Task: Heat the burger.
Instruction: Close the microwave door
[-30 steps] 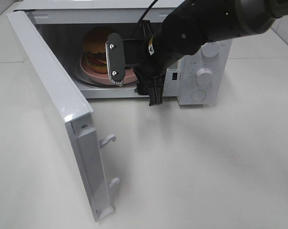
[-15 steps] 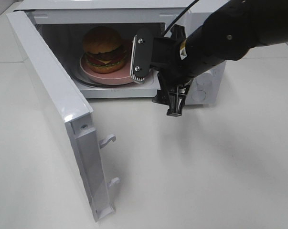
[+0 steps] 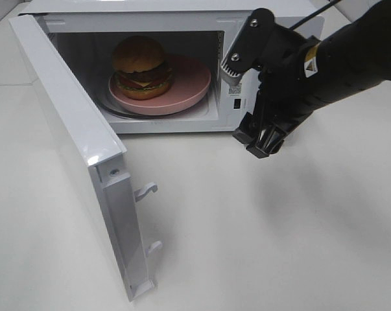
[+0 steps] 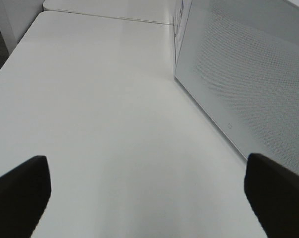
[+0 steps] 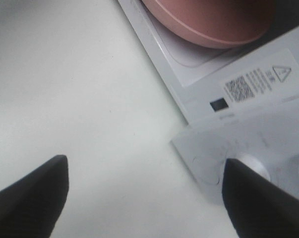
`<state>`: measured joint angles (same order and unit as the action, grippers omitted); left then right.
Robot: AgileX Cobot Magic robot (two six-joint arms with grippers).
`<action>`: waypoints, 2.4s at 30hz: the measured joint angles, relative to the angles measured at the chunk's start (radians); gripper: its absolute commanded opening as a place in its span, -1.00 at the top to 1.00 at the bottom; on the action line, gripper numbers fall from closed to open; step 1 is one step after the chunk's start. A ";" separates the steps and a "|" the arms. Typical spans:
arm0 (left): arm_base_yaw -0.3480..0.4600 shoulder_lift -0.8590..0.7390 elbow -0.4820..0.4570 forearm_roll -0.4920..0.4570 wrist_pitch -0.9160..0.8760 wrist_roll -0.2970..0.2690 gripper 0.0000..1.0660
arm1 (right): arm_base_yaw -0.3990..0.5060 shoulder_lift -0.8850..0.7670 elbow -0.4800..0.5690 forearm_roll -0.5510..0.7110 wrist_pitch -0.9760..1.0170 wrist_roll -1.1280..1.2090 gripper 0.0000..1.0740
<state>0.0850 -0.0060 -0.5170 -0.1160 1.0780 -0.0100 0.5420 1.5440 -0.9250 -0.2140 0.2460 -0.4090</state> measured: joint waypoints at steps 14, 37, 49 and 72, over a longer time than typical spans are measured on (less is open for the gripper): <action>0.000 0.000 0.000 0.000 0.000 0.000 -0.84 | -0.144 -0.144 0.020 0.168 0.338 0.231 -0.42; 0.000 0.000 0.000 0.000 0.000 0.000 -0.84 | -0.269 -0.387 0.031 0.188 0.676 0.400 -0.42; 0.000 0.000 0.000 0.000 0.000 0.000 -0.84 | -0.269 -0.569 0.155 0.188 0.724 0.399 -0.42; 0.000 0.000 0.000 0.000 0.000 0.000 -0.84 | -0.280 -1.182 0.392 0.189 0.758 0.462 -0.42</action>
<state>0.0850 -0.0060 -0.5170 -0.1160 1.0780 -0.0100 0.2620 0.3620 -0.5330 -0.0250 1.0040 0.0530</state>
